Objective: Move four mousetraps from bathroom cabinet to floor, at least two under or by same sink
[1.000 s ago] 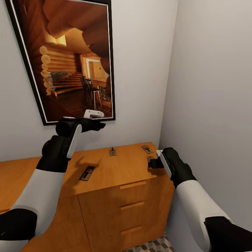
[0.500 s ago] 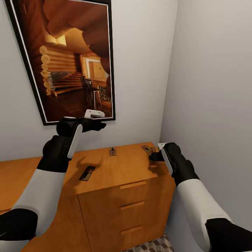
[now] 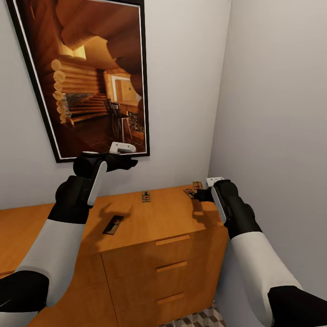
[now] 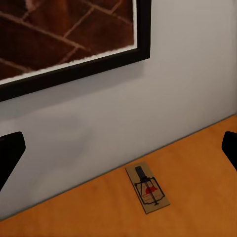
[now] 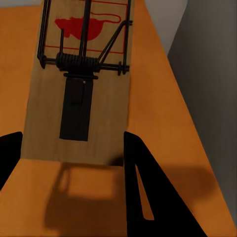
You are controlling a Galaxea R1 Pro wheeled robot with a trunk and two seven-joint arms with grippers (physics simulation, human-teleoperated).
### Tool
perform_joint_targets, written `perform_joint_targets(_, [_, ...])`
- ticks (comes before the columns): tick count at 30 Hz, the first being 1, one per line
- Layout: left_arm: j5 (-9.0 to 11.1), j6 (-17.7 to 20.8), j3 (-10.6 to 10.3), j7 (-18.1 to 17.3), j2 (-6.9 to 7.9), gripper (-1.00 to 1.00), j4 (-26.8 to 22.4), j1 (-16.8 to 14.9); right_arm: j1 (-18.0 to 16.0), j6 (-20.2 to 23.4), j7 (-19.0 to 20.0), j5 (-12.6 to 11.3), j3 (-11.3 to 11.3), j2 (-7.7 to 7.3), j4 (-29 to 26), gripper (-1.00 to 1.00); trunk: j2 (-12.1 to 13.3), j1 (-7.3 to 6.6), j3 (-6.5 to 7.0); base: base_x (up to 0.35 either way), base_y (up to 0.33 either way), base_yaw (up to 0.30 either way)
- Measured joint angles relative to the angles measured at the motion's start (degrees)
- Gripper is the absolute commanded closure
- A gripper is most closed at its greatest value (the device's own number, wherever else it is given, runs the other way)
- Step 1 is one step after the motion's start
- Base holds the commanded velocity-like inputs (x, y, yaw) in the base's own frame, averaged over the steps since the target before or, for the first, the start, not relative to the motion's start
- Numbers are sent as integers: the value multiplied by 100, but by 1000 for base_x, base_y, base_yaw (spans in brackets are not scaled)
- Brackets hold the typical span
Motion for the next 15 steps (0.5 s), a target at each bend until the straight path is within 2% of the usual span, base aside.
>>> perform_joint_targets(15, [0,0,0,0,0,-100,7,0,0,0,-27,8,30,4,-32,100,0,0,0,0,0,0])
